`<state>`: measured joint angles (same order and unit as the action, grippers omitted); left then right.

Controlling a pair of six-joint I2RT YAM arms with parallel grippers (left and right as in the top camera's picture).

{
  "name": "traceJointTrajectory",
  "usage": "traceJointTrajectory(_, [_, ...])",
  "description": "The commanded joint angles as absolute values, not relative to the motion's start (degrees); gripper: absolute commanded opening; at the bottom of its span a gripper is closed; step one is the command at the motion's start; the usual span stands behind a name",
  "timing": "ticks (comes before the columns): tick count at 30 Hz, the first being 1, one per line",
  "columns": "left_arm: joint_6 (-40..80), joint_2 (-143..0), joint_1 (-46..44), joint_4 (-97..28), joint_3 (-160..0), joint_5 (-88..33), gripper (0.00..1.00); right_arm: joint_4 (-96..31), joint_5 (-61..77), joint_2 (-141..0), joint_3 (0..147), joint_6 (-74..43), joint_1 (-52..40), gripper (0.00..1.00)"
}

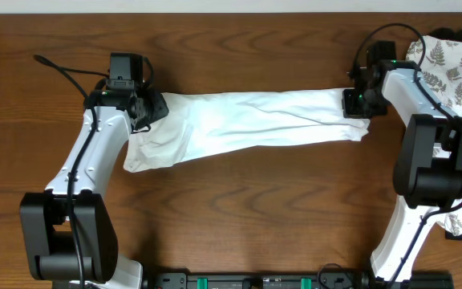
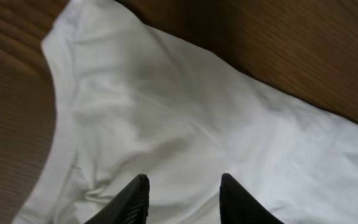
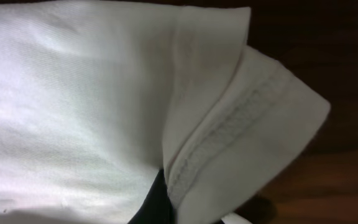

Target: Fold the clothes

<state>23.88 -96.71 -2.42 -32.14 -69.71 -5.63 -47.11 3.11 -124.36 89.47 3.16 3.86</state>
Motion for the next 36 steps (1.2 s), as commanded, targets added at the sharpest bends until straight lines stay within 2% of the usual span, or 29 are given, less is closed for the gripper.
traceJointTrajectory(1, [22.9, -97.1, -2.3, -32.4, -68.9, -5.5, 0.38, -47.4, -3.7, -128.8, 88.1, 3.6, 7.4, 0.01])
traceJointTrajectory(16, [22.9, -97.1, -2.3, -31.9, -68.9, -1.9, 0.39, -49.0, -7.3, -128.8, 90.9, 8.9, 15.5, 0.01])
traceJointTrajectory(18, [22.9, -97.1, -2.3, -31.8, -68.9, 0.6, 0.52, -50.1, -7.2, -128.8, 92.9, 8.9, 15.5, 0.01])
traceJointTrajectory(19, [22.9, -97.1, -2.3, -31.9, -68.9, 1.7, 0.54, -50.9, -6.9, -128.8, 94.1, 8.9, 15.5, 0.01])
traceJointTrajectory(27, [23.0, -97.1, -1.4, -31.8, -68.9, 2.6, 0.56, -59.3, -5.5, -128.8, 104.9, 8.9, 12.8, 0.01])
traceJointTrajectory(36, [22.9, -97.1, -0.3, -31.8, -68.9, 2.6, 0.59, -66.5, -1.0, -128.8, 115.1, 8.2, 5.1, 0.01])
